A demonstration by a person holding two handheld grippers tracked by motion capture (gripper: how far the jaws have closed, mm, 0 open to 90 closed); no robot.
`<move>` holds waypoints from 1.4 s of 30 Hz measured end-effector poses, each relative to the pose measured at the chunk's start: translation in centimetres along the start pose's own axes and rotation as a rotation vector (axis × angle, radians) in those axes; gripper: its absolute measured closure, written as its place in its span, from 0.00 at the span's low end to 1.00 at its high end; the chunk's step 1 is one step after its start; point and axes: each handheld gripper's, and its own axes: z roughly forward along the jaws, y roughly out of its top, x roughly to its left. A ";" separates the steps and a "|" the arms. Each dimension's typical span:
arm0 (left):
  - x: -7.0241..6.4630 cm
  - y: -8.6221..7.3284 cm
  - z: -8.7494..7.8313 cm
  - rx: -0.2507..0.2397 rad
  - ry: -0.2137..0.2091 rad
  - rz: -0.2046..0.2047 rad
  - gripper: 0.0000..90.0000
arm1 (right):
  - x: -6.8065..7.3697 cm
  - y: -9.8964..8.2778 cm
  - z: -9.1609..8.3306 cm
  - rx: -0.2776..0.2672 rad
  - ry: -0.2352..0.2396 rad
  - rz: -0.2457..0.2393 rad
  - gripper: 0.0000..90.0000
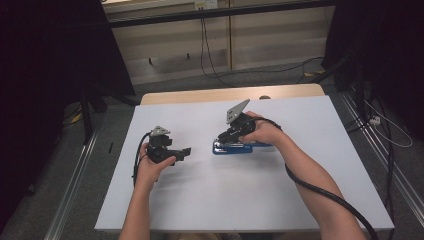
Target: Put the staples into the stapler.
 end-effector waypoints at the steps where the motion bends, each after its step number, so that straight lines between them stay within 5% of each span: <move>1: 0.0 0.0 0.0 0.004 -0.002 0.003 0.10 | 0.0 0.0 0.0 -0.001 0.000 0.002 0.88; 8: -0.1 0.0 0.0 0.002 -0.002 0.008 0.10 | 0.0 0.1 0.3 -0.005 -0.002 0.003 0.88; 15: -0.2 0.0 0.2 0.009 -0.009 0.007 0.10 | 0.2 0.1 0.0 -0.031 -0.023 0.038 0.70; 27: -1.0 0.2 0.8 0.012 -0.033 0.039 0.10 | 1.2 -1.4 -4.2 -0.094 -0.205 0.190 0.32; 42: -2.4 0.7 2.0 -0.002 -0.080 0.079 0.10 | 4.5 -4.5 -7.3 -0.080 -0.385 0.276 0.15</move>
